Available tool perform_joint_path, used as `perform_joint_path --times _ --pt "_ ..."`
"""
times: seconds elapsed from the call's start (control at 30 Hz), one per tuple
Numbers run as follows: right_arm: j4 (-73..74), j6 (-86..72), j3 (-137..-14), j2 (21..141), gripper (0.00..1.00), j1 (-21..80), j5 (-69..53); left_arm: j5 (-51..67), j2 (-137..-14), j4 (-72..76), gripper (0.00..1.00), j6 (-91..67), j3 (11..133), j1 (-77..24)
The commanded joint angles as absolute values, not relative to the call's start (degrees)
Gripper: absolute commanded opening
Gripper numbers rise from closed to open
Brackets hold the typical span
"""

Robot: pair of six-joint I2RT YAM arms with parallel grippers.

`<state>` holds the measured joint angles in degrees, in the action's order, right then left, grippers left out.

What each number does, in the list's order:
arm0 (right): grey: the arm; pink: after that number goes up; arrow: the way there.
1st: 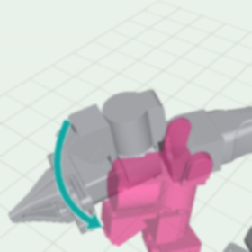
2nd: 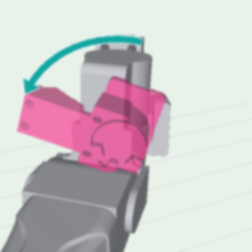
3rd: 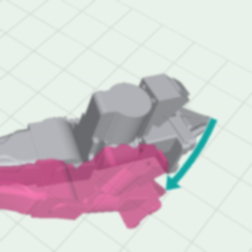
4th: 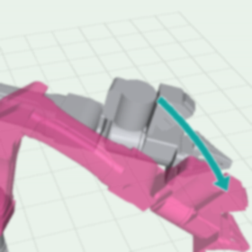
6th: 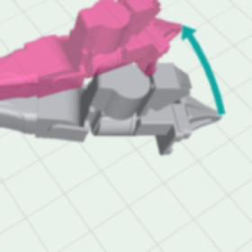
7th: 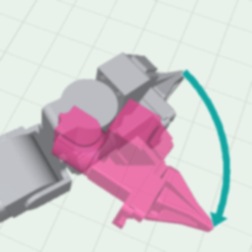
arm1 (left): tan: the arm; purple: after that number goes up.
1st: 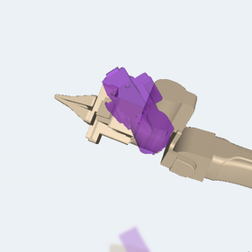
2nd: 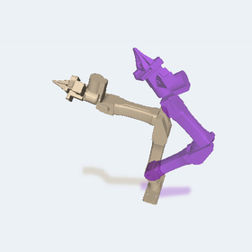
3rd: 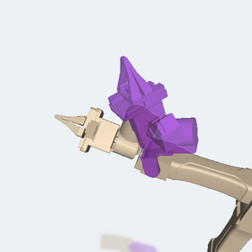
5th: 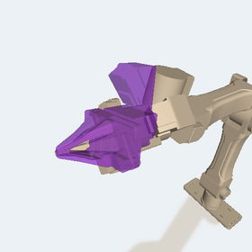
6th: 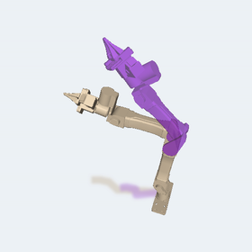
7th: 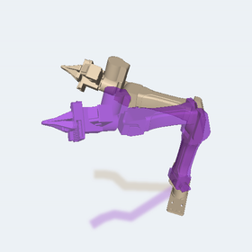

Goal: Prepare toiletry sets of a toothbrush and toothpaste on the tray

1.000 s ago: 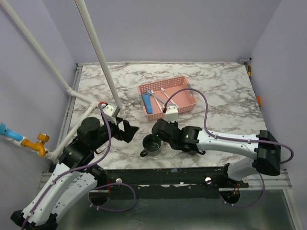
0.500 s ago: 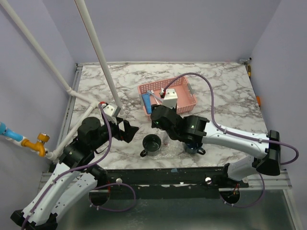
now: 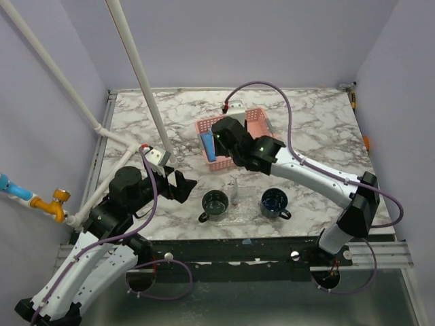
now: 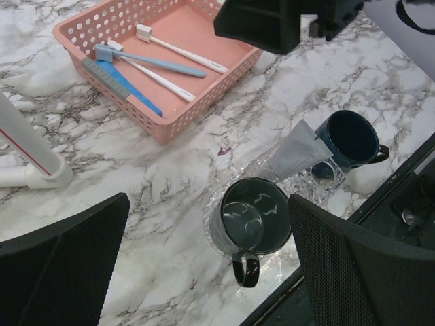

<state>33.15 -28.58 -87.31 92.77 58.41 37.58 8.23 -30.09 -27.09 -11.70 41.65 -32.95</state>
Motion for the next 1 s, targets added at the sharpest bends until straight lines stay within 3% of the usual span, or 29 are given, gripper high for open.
perform_joint_path --times 0.0,0.4,0.97 --pt "32.7 -25.2 -91.7 96.9 0.58 53.3 27.1 9.3 -29.3 -26.7 0.99 -11.3 41.4 -32.5" --pt "34.2 -25.4 -101.4 111.9 0.56 44.1 10.1 8.0 -28.4 -26.9 0.99 -11.5 41.4 -32.5" --pt "34.8 -25.3 -106.5 126.5 0.55 40.4 1.1 7.9 -28.3 -26.9 0.99 -11.3 41.3 -32.6"
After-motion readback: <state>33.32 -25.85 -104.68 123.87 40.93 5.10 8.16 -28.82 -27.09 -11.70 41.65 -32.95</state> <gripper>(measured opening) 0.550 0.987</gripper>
